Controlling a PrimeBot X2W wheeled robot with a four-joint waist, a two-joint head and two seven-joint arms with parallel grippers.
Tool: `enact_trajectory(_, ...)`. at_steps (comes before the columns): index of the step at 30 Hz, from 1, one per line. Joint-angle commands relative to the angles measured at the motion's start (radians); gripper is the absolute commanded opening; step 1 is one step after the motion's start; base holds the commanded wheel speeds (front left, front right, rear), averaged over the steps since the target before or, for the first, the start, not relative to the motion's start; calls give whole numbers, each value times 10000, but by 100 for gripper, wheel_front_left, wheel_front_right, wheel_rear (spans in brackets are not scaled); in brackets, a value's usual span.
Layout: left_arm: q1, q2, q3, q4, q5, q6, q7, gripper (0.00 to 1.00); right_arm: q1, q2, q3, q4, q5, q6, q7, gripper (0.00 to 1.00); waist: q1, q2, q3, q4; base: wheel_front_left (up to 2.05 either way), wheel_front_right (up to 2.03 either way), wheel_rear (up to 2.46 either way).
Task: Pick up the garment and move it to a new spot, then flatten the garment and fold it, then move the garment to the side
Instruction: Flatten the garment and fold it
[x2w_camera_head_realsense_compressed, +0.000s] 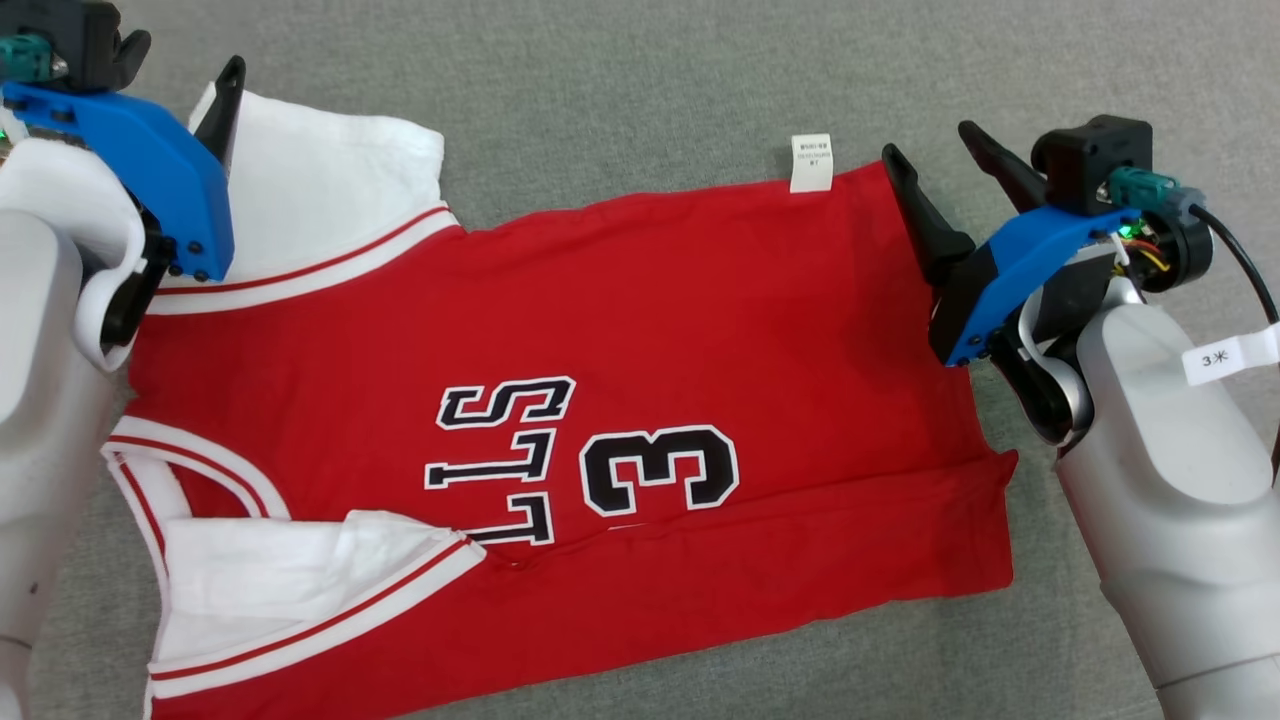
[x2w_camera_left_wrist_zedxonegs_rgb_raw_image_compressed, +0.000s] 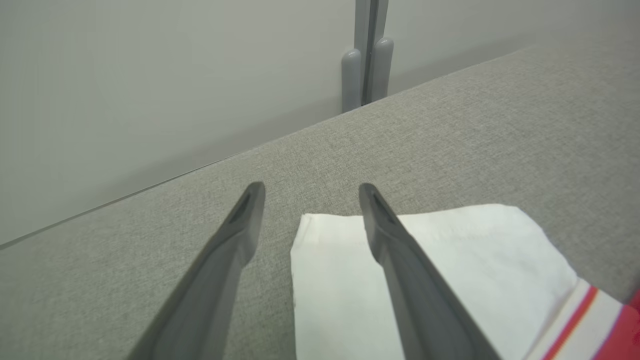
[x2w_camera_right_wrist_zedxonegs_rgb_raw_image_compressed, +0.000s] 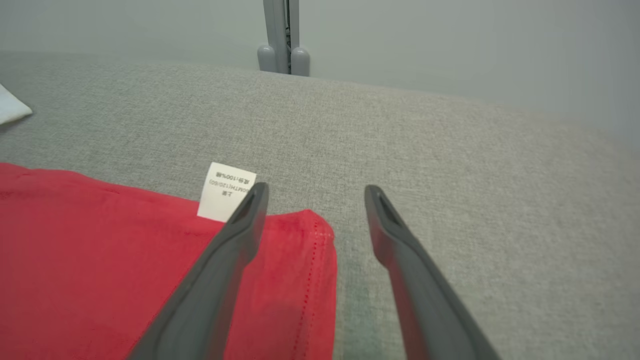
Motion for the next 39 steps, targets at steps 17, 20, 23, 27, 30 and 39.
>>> enact_trajectory(17, -1110, 279, -1892, 2100, -1727, -7, 601, 0, -912, -57, 1078, 563, 1039, 2, -241, 100, -1, -3, 652, -463, 0, 0, 0)
enact_trajectory(20, -1220, 321, -2057, 2146, -1900, -6, 312, 0, -938, -142, 1317, 566, 1303, 2, 87, 100, -1, -3, 536, -433, 0, 0, 0)
enact_trajectory(23, -1325, 283, -2296, 2171, -2018, -6, 77, 0, -1012, -389, 1393, 596, 1381, 2, 362, 100, -1, -3, 455, -386, 0, 0, 0)
enact_trajectory(27, -1479, 185, -2544, 2160, -2171, -6, -175, 0, -1150, -444, 1553, 810, 1530, 2, 828, 100, -1, -3, 456, -257, 0, 0, 0)
enact_trajectory(30, -1552, 155, -2664, 2164, -2237, -6, -281, 0, -1283, -540, 1622, 954, 1468, 2, 971, 100, -1, -3, 494, -183, 0, 0, 0)
enact_trajectory(39, -1809, 97, -3014, 2258, -2532, -7, -974, 0, -1573, -479, 1814, 1566, 1793, 2, 1225, 0, -1, -3, 453, 90, 0, 0, 0)
